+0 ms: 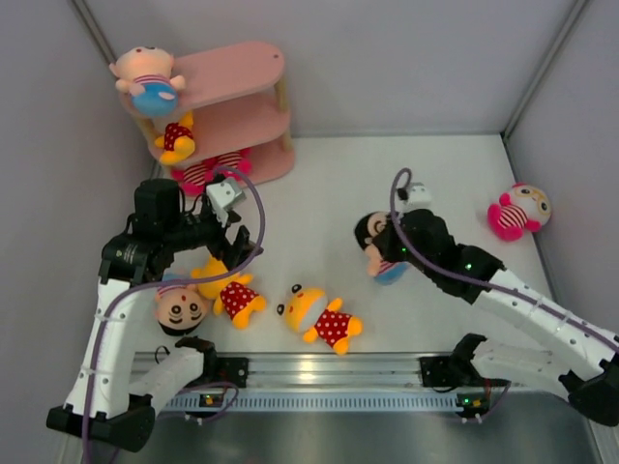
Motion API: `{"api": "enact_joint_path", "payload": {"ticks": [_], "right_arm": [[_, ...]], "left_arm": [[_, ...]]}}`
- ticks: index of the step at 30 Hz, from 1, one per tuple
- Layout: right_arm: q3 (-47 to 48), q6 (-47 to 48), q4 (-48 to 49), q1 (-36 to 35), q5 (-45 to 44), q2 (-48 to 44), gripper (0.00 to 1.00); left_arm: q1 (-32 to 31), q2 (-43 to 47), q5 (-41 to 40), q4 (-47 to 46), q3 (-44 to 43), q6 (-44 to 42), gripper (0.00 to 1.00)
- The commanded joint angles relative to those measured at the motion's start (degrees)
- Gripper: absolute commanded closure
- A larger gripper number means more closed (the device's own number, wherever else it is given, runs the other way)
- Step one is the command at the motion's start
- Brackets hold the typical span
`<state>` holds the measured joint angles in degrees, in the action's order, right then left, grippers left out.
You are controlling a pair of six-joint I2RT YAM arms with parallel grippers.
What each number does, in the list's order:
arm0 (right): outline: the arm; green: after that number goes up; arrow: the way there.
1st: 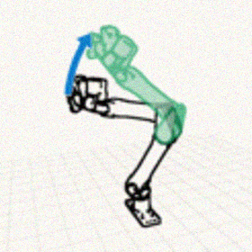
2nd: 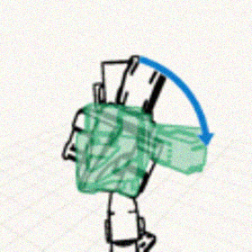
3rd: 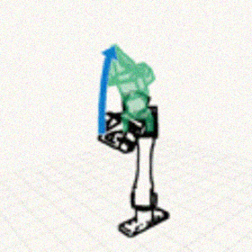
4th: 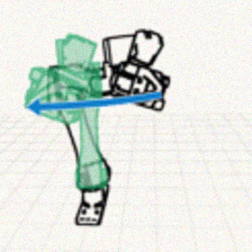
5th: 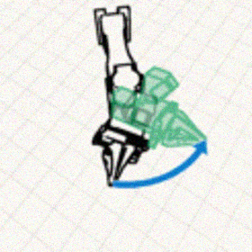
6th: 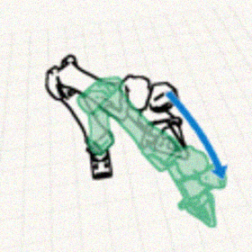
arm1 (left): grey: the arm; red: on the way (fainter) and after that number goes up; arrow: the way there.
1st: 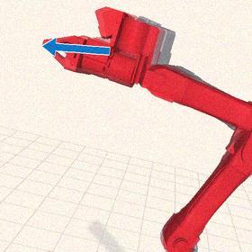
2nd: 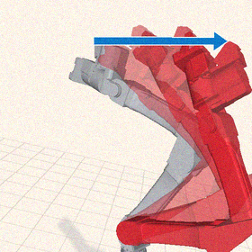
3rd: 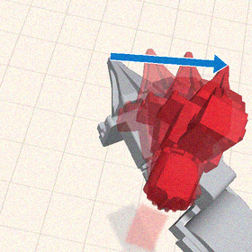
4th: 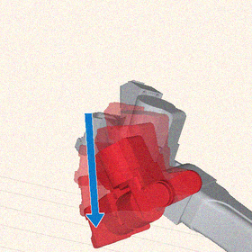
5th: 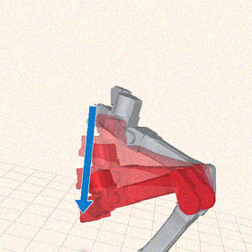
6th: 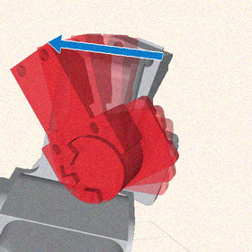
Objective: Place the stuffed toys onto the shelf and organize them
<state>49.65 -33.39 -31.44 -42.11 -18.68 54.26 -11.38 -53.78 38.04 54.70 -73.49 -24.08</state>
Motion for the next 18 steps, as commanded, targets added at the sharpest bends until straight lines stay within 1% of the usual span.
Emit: {"api": "enact_joint_path", "payload": {"ticks": [1, 3, 4, 5, 7, 8, 9, 10, 11, 13, 16, 17, 18], "right_arm": [[10.5, 22.8, 19.8, -17.7, 0.9, 5.2, 1.00], [14.4, 29.2, 20.9, -22.6, 2.0, 9.0, 1.00], [19.4, 30.2, 20.4, -25.2, 3.2, 11.3, 1.00], [21.5, 30.7, 20.6, -25.8, 6.1, 15.3, 1.00], [27.1, 28.3, 22.0, -26.3, 9.1, 18.7, 1.00], [29.3, 27.6, 22.4, -26.4, 10.3, 22.0, 1.00], [31.7, 26.8, 20.9, -26.3, 12.9, 23.9, 1.00], [37.4, 26.8, 19.5, -26.2, 13.9, 25.7, 1.00], [39.7, 26.8, 18.1, -26.4, 14.7, 28.8, 1.00], [42.7, 27.5, 17.8, -26.3, 17.0, 30.6, 1.00], [41.9, 28.3, 20.4, -26.4, 21.9, 31.0, 1.00], [41.5, 28.3, 20.8, -26.4, 24.0, 30.3, 1.00], [40.9, 28.5, 21.2, -26.4, 24.9, 29.8, 1.00]], "left_arm": [[-0.2, -1.1, 6.7, -0.3, -4.9, 3.4, 0.02], [-0.2, -1.9, 7.2, -0.3, -6.8, 4.6, 0.02], [-0.2, -1.9, 8.3, -0.3, -8.5, 4.7, 0.02], [-0.2, -1.8, 9.4, -0.3, -9.1, 4.5, 0.02], [-0.2, -0.7, 11.8, -0.3, -9.4, 2.8, 0.02], [-0.2, -0.4, 13.6, -0.3, -9.0, 2.4, 0.02], [-0.2, -0.2, 13.9, 0.3, -8.7, 1.2, 0.02], [-0.2, -0.2, 14.0, 1.2, -8.4, 0.2, 0.02], [-0.2, -0.2, 13.8, 1.7, -8.2, -0.9, 0.02], [-0.2, 0.0, 12.4, 2.4, -7.9, -3.5, 0.02], [-0.2, -0.5, 6.9, 2.3, -8.3, -5.5, 0.02], [-0.2, -0.8, 5.2, 2.3, -8.5, -5.9, 0.03], [-0.2, -0.8, 2.8, 2.3, -8.6, -7.1, 0.20]]}}
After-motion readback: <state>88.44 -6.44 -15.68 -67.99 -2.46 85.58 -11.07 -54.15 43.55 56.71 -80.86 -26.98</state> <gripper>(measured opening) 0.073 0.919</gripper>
